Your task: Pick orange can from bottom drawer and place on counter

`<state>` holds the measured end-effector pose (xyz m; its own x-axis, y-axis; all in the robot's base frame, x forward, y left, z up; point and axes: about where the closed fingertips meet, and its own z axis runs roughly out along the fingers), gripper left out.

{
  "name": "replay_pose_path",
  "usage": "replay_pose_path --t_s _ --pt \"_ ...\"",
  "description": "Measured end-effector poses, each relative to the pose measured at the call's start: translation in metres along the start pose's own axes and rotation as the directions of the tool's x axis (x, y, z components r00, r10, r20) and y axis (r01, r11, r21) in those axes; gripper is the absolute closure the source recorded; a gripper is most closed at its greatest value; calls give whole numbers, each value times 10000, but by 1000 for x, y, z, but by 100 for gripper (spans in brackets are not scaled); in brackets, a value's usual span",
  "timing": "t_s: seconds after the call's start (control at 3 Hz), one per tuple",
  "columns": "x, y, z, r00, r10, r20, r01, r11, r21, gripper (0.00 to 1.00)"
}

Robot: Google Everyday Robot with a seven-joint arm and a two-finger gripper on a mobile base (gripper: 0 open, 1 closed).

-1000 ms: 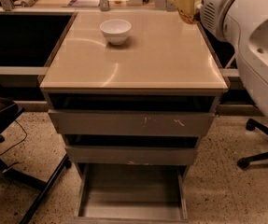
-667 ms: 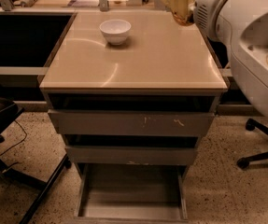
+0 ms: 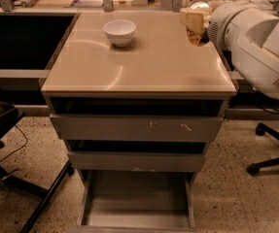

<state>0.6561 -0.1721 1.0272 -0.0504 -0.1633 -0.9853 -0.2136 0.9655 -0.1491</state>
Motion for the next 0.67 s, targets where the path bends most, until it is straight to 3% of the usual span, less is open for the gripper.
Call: replay_pose_path --t_s 0.33,0.67 --pt "40 6 56 9957 55 -922 -74 9998 -205 100" --pt "62 57 108 9862 -173 -1648 8 9950 -996 100"
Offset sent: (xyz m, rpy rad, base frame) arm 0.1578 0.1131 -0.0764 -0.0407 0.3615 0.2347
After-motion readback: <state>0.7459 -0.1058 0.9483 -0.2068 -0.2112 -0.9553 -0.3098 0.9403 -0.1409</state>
